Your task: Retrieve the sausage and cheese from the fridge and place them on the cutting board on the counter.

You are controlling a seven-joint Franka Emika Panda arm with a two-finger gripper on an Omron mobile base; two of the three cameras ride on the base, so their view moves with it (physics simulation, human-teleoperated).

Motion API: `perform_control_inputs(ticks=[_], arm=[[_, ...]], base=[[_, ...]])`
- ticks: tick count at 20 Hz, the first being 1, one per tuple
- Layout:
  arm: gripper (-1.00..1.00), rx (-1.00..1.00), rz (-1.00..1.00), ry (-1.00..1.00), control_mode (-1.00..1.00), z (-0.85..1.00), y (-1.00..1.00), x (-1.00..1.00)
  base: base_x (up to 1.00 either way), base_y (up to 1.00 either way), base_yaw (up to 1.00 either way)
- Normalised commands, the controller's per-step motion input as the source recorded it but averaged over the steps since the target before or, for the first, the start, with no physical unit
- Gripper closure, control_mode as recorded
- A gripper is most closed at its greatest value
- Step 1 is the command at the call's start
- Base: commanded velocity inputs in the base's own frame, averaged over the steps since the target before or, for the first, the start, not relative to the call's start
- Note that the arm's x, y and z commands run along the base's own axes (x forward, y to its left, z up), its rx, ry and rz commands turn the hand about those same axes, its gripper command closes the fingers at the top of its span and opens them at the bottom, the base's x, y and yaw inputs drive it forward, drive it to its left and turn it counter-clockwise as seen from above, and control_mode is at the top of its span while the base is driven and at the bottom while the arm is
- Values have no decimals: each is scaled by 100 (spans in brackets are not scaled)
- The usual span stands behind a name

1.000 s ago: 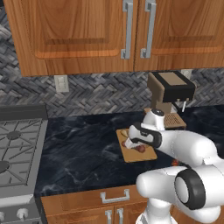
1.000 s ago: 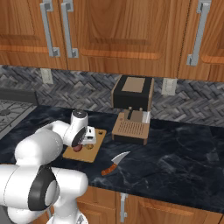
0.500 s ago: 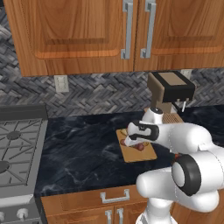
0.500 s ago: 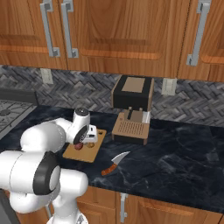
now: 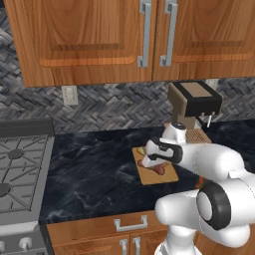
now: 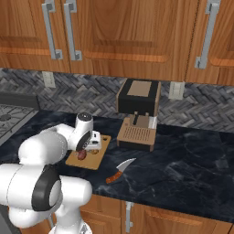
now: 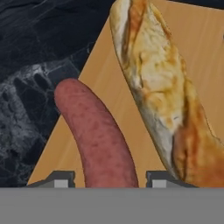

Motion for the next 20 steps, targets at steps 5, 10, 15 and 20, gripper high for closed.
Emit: perform_control_inputs(ticks=[5, 10, 15, 20], arm=[[-100, 0, 0, -4, -100, 0, 0, -37], [-100, 0, 0, -4, -100, 20, 0, -26], [-100, 0, 0, -4, -100, 89, 0, -53], [-100, 0, -2, -3, -100, 70, 0, -86]], base=[[0, 0, 0], [0, 0, 0], [0, 0, 0], [0, 0, 0]])
